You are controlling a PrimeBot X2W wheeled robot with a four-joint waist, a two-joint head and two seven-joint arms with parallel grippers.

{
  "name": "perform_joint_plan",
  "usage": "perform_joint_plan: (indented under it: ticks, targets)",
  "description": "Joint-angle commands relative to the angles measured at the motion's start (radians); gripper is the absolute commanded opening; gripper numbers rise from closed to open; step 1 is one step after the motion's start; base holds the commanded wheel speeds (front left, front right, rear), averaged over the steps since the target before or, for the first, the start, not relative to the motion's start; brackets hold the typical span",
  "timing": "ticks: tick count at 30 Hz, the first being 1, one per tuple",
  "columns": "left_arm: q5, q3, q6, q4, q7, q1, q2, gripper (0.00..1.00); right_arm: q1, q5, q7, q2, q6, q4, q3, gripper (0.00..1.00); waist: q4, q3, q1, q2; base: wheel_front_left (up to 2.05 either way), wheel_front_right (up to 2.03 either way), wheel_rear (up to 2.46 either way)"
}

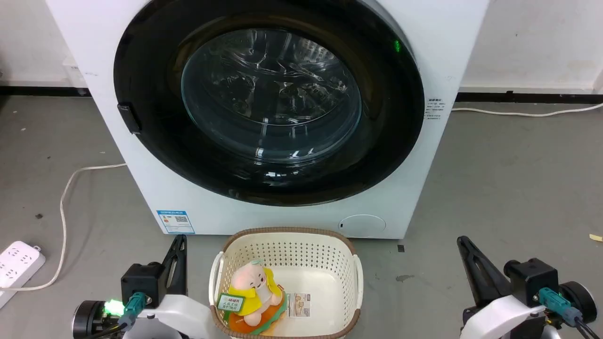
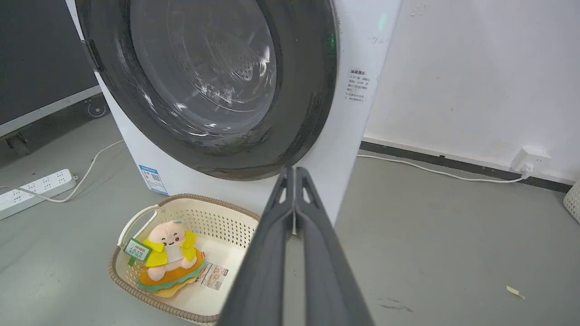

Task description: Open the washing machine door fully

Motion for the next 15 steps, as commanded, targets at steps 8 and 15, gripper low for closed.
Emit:
perform_joint_plan:
  ticks: [8,15]
  targets:
    - [0.003,0.0,0.003,-0.004,0.0,0.0,0.001,0.0,-0.012,-0.008,0.0,0.004,-0.001,0.003,-0.001,0.0,0.0,0.0,0.0,0.0,0.0,0.0,0.0]
    - [0.003,0.0,0.003,-0.004,0.0,0.0,0.001,0.0,-0.012,-0.008,0.0,0.004,-0.001,0.003,-0.001,0.0,0.0,0.0,0.0,0.0,0.0,0.0,0.0]
